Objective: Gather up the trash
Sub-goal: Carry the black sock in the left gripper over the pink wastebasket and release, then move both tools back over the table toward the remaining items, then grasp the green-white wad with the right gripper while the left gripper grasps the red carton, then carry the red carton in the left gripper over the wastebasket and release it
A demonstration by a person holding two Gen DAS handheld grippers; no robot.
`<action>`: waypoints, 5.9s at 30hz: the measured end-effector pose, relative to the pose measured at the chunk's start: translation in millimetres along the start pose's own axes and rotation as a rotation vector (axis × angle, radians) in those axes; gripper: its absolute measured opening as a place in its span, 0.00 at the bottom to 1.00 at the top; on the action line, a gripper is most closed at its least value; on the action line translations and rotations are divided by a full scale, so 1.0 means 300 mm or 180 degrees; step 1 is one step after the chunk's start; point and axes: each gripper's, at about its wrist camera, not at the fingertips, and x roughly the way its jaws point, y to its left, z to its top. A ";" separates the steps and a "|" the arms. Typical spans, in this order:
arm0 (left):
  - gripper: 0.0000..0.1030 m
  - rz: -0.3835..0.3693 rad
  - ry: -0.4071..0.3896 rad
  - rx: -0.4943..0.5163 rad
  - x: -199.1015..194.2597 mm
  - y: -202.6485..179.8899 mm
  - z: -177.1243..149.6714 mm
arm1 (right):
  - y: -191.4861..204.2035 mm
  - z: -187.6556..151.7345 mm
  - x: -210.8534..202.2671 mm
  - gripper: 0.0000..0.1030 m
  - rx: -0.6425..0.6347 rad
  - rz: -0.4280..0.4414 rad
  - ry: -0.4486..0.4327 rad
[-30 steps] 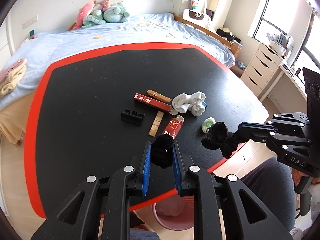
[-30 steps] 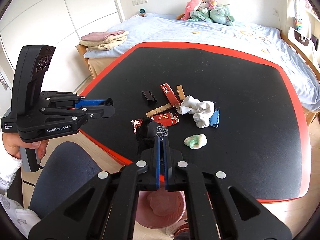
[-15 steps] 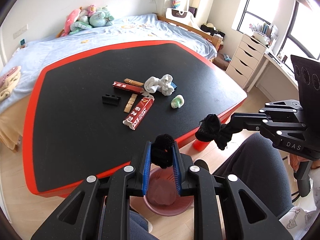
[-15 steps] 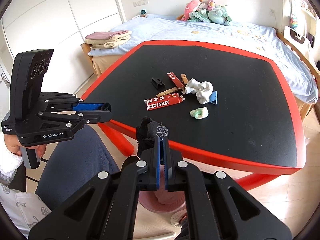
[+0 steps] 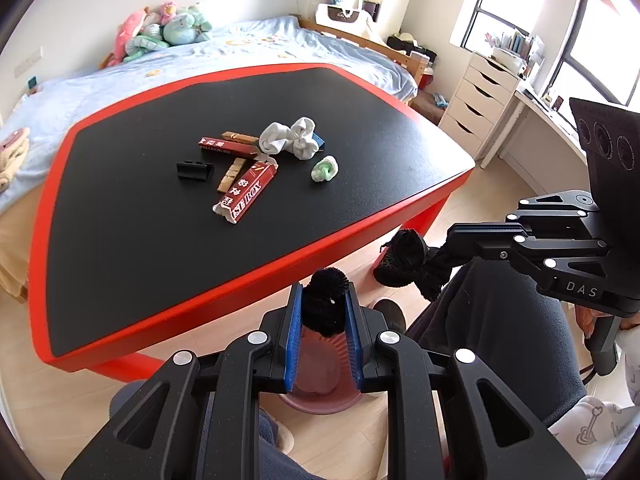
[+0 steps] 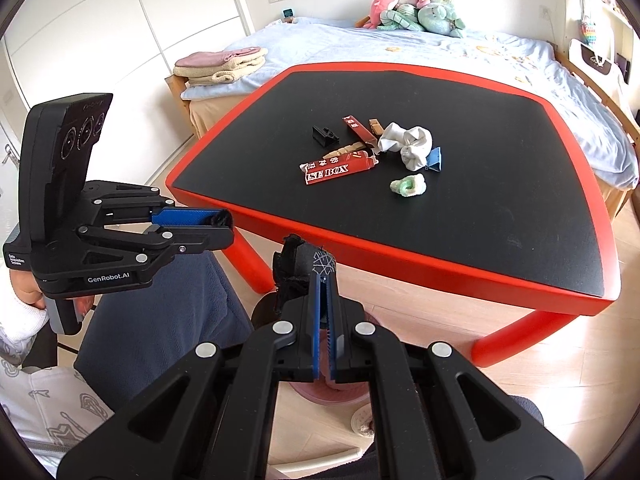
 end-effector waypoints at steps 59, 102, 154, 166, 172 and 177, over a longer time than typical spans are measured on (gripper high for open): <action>0.92 0.0196 -0.0031 -0.0109 0.007 0.099 0.080 | -0.086 0.090 0.054 0.94 0.0146 -0.0260 0.0068; 0.51 -0.0035 0.0438 0.0243 0.340 0.264 0.251 | -0.277 0.306 0.451 0.46 -0.0080 -0.0269 0.0466; 0.15 -0.0001 0.0164 0.0195 -0.032 0.057 0.025 | 0.004 0.056 0.037 0.34 -0.0116 -0.0074 0.0141; 0.16 -0.0038 0.0200 0.0217 -0.047 0.016 -0.033 | 0.043 -0.007 0.020 0.34 -0.0116 0.0008 0.0167; 0.16 -0.0058 0.0202 0.0208 -0.047 0.008 -0.044 | 0.050 -0.018 0.017 0.34 -0.0113 0.0045 0.0176; 0.17 -0.0082 0.0221 0.0235 -0.044 0.001 -0.052 | 0.051 -0.023 0.016 0.36 -0.0121 0.0058 0.0171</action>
